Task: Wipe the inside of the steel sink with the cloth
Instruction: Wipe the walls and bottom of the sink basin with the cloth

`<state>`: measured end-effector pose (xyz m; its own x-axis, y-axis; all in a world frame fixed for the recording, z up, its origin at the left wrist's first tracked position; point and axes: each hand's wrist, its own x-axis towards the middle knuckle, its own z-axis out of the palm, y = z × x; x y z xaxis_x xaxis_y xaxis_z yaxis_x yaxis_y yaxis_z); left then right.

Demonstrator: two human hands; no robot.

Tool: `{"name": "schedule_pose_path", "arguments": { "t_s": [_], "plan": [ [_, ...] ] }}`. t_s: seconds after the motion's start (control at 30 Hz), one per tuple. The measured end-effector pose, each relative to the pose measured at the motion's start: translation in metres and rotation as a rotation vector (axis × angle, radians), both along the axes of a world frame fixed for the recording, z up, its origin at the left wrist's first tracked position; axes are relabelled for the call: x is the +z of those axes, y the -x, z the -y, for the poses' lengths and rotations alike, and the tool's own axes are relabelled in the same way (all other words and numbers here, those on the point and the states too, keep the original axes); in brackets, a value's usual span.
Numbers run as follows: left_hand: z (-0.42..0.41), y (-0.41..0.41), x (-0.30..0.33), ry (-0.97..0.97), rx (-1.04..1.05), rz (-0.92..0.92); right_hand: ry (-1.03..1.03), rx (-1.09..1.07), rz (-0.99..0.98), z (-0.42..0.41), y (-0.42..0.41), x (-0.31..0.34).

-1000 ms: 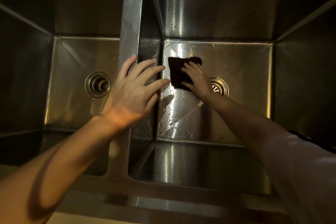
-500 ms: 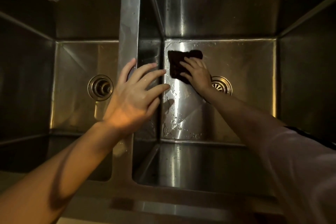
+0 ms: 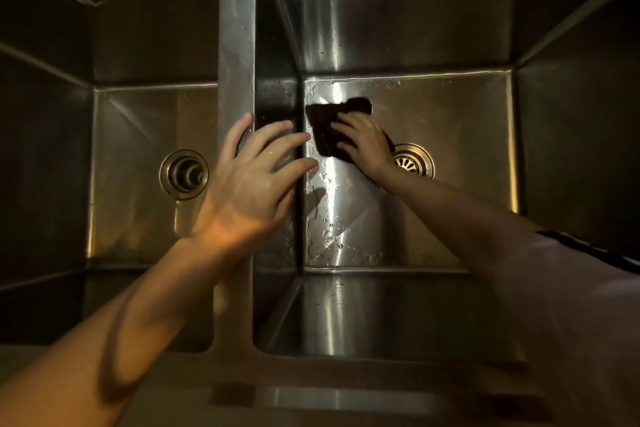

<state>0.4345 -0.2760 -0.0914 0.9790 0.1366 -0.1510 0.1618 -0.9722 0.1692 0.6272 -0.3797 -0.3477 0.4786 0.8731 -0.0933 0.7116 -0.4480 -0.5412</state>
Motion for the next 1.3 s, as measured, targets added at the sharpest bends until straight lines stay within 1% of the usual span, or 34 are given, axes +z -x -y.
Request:
{"name": "schedule_pose_path", "arguments": {
  "t_s": [0.07,0.13,0.27,0.37,0.47,0.53,0.63,0.7,0.83,0.93,1.07,1.17,1.3],
  "plan": [
    [0.001,-0.001,0.002,0.003,0.0,-0.008,0.002,0.125,-0.01,0.03,0.016,-0.004],
    [0.001,-0.001,0.003,0.019,-0.005,-0.008,0.02,0.178,-0.021,0.032,0.01,-0.007],
    [0.002,-0.001,0.006,0.028,-0.014,0.02,0.045,0.052,-0.014,-0.03,-0.026,-0.002],
    [0.002,-0.001,0.006,0.04,0.0,0.006,0.081,-0.039,-0.015,-0.068,-0.042,0.001],
    [0.001,0.0,0.005,0.046,-0.002,0.013,0.058,-0.083,0.011,-0.053,-0.019,-0.001],
    [0.0,0.0,0.004,0.045,0.004,0.027,0.002,-0.048,0.024,-0.02,0.007,-0.002],
    [0.001,0.0,0.004,0.05,0.009,0.023,0.002,0.028,0.017,0.014,0.024,-0.006],
    [0.0,0.0,0.003,0.044,0.008,0.009,0.008,-0.006,-0.009,0.001,0.012,-0.006],
    [0.001,0.0,0.003,0.043,0.016,0.036,0.042,-0.142,-0.061,-0.06,-0.024,-0.001],
    [0.001,-0.001,0.004,0.05,0.027,0.038,0.051,-0.211,-0.117,-0.075,-0.029,0.0],
    [0.002,-0.001,0.003,0.05,0.026,0.037,-0.033,-0.15,-0.137,-0.029,0.004,0.002],
    [0.001,0.0,0.001,0.042,0.023,0.034,-0.02,-0.07,-0.133,-0.001,0.019,-0.003],
    [-0.001,0.002,-0.001,0.03,0.005,0.031,-0.03,-0.092,-0.153,-0.034,-0.007,-0.006]
  ]
}}
